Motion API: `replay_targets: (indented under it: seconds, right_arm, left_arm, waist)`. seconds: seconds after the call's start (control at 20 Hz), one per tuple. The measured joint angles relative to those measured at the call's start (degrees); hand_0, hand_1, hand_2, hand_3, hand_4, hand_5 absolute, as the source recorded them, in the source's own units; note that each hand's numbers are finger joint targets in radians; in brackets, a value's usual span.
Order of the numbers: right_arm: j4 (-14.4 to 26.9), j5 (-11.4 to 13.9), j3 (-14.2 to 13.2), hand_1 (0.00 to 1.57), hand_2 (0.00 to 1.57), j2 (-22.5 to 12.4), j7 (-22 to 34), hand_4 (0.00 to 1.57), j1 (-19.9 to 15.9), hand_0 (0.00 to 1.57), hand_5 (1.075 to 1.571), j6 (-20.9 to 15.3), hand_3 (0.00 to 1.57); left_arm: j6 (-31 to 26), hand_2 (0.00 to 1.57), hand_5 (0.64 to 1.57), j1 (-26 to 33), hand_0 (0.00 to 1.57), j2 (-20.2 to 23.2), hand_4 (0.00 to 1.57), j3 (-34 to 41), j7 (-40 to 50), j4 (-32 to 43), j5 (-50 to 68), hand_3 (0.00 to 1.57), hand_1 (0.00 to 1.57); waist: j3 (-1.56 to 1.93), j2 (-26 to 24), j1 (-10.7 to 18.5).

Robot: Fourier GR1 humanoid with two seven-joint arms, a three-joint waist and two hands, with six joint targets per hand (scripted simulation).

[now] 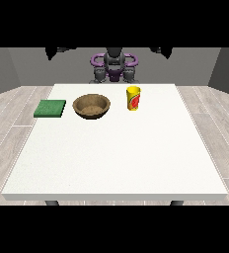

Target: Pick the cup and pour the ball into the bowl, then pick the bowl and place it on the pad

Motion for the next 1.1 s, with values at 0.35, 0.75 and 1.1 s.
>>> replay_targets:
  seconds: [0.35,0.75,1.1]
  right_arm:
    - [2.59,2.51,1.21,0.00,0.00,2.25,-5.38,0.00,-2.93,0.00,1.571,-0.49,0.00]
    - [4.07,3.16,1.41,0.00,0.00,1.57,-9.06,0.00,-4.94,0.00,1.570,1.69,0.00]
    - [8.42,1.86,-1.09,0.00,0.00,-0.29,-13.77,0.00,-6.43,0.00,1.570,5.07,0.00]
  left_arm:
    - [-0.06,0.00,1.526,-2.75,0.00,-1.30,0.00,0.96,-12.98,9.09,-1.96,0.00,0.00]
    - [6.22,0.00,1.523,-4.07,0.00,-5.72,0.00,-1.87,-28.74,22.46,-5.44,0.00,0.00]
    - [8.25,0.00,1.518,-9.41,0.00,-5.87,0.00,-0.42,-39.04,35.79,-5.89,0.00,0.00]
  waist:
    - [-0.02,7.04,-1.02]
    - [-0.03,11.99,-4.57]
    - [-0.04,15.38,-5.46]
